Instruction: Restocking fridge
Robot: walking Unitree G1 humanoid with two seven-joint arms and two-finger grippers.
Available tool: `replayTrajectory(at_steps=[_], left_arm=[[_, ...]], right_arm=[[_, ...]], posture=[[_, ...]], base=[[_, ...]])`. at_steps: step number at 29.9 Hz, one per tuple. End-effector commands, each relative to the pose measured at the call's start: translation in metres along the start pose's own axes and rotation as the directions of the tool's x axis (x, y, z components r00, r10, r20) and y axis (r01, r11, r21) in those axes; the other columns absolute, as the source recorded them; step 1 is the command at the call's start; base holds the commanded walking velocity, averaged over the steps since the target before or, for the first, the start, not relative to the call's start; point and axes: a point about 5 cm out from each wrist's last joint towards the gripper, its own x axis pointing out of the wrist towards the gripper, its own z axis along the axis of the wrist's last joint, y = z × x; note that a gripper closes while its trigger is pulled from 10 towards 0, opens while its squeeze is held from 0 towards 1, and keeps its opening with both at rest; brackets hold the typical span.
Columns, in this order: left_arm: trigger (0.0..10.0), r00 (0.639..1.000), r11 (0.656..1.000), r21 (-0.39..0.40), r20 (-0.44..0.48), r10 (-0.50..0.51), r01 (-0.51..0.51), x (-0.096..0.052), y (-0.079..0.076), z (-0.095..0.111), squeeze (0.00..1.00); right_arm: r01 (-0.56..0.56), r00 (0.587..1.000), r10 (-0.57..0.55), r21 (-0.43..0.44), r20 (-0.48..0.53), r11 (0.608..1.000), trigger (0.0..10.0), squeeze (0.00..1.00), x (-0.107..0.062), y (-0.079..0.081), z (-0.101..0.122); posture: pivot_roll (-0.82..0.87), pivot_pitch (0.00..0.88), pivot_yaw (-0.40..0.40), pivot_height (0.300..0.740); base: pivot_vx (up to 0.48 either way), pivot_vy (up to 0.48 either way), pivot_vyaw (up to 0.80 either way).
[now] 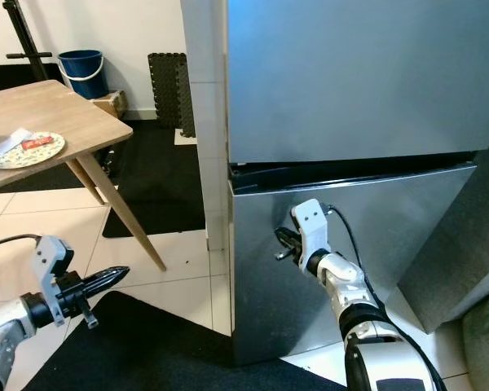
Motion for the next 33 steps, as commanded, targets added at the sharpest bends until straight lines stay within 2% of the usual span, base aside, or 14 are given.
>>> replayTrajectory(at_steps=[1,6,13,17,20,32,33], left_arm=[[10.0,1.000,1.000,-0.002,0.015,-0.015,0.015,0.006,-0.003,0.001,0.00],[10.0,1.000,1.000,0.006,0.009,-0.006,0.006,0.004,0.000,0.004,0.00],[10.0,1.000,1.000,0.011,0.011,-0.008,0.008,0.004,-0.001,0.005,0.00],[10.0,1.000,1.000,0.015,0.018,-0.017,0.016,0.003,-0.006,0.007,0.00],[10.0,1.000,1.000,0.020,0.019,-0.022,0.021,0.003,-0.007,0.009,0.00],[10.0,0.999,0.999,0.027,0.013,-0.036,0.036,0.003,-0.009,0.010,0.00],[10.0,0.999,0.999,0.025,0.017,-0.046,0.046,0.008,-0.011,0.010,0.00]], right_arm=[[0.014,1.000,-0.014,-0.008,0.003,1.000,10.0,0.00,0.001,-0.002,0.004],[0.049,0.999,-0.049,-0.040,0.015,0.998,10.0,0.00,0.011,-0.002,0.018],[0.090,0.996,-0.089,-0.080,0.009,0.993,10.0,0.00,0.017,-0.002,0.026],[0.119,0.993,-0.117,-0.095,0.027,0.988,10.0,0.00,0.028,0.005,0.040],[0.122,0.992,-0.119,-0.098,0.028,0.988,10.0,0.00,0.030,0.007,0.041],[0.150,0.989,-0.150,-0.069,0.014,0.986,10.0,0.00,0.028,0.006,0.035],[0.098,0.995,-0.098,-0.017,-0.032,0.995,10.0,0.00,0.021,0.011,0.014]], posture=[[-0.05,0.006,-0.043,0.740],[-0.04,0.022,-0.046,0.740],[-0.04,0.031,-0.050,0.740],[-0.03,0.056,-0.053,0.740],[-0.02,0.064,-0.052,0.740],[-0.01,0.061,-0.052,0.740],[-0.02,0.050,-0.053,0.740]], base=[[0.000,0.000,0.00],[0.000,0.000,0.00],[0.000,0.000,0.00],[0.000,0.000,0.00],[0.000,0.000,0.00],[0.000,0.000,0.00],[0.000,0.000,0.00]])
